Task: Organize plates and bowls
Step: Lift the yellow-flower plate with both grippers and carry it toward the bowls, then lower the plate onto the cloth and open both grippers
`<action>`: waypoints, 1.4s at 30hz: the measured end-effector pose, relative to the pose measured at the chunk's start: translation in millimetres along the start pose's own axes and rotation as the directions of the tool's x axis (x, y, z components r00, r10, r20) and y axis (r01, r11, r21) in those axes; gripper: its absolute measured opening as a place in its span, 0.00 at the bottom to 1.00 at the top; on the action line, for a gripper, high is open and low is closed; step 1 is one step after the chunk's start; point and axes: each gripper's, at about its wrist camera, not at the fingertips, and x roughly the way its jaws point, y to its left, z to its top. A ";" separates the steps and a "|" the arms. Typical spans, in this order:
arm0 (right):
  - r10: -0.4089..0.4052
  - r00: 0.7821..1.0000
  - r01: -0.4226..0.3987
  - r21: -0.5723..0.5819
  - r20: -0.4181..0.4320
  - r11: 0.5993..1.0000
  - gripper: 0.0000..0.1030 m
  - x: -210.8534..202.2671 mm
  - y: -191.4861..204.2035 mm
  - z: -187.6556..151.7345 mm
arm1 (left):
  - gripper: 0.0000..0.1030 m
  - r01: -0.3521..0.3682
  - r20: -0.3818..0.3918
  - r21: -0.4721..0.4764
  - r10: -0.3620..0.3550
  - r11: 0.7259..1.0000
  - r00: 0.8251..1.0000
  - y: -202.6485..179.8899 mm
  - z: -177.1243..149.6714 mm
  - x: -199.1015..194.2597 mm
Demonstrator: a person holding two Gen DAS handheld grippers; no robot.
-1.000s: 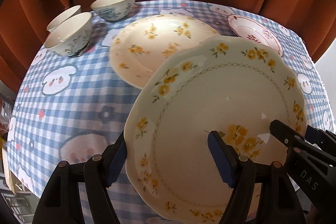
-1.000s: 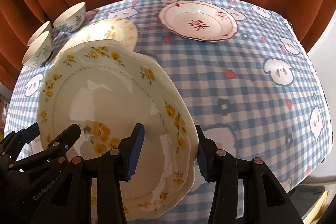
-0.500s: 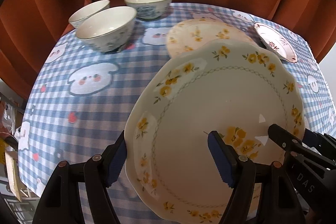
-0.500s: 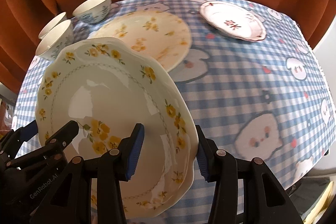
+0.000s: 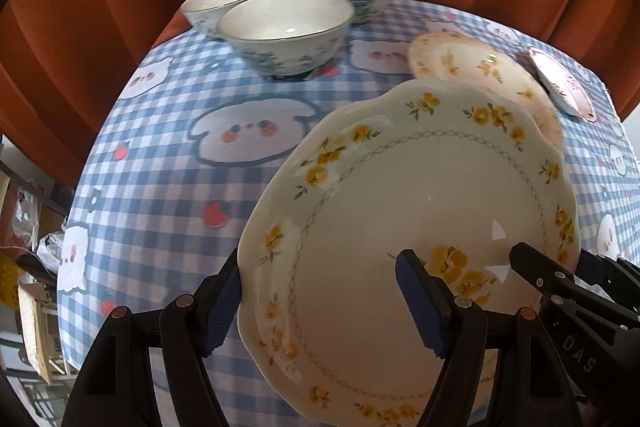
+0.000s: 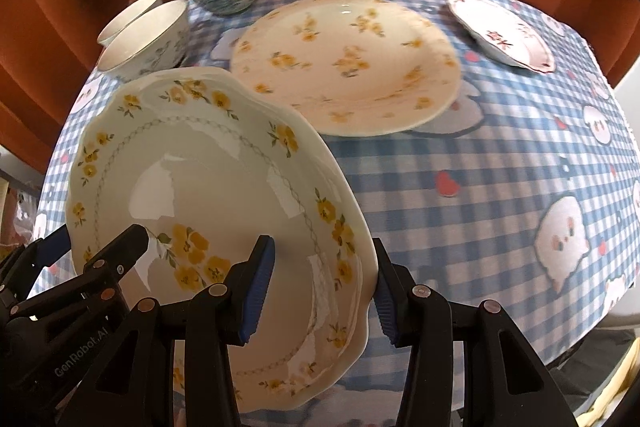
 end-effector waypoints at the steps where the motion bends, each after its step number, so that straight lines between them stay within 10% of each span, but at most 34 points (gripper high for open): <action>1: 0.000 1.000 0.000 -0.005 -0.002 1.000 0.48 1.2 5.0 0.0 | 0.73 -0.002 -0.002 -0.001 0.002 1.000 1.000 3.3 -0.3 1.3; 26: 0.002 0.999 -0.003 -0.002 -0.036 1.000 0.59 40.5 37.8 14.1 | 0.76 -0.024 0.009 0.044 0.024 0.999 1.000 23.7 8.7 27.9; 42: -0.048 0.998 0.051 -0.089 0.039 0.995 0.62 -11.7 34.0 10.4 | 0.89 0.039 0.098 -0.013 -0.038 0.999 0.994 26.8 1.2 -16.1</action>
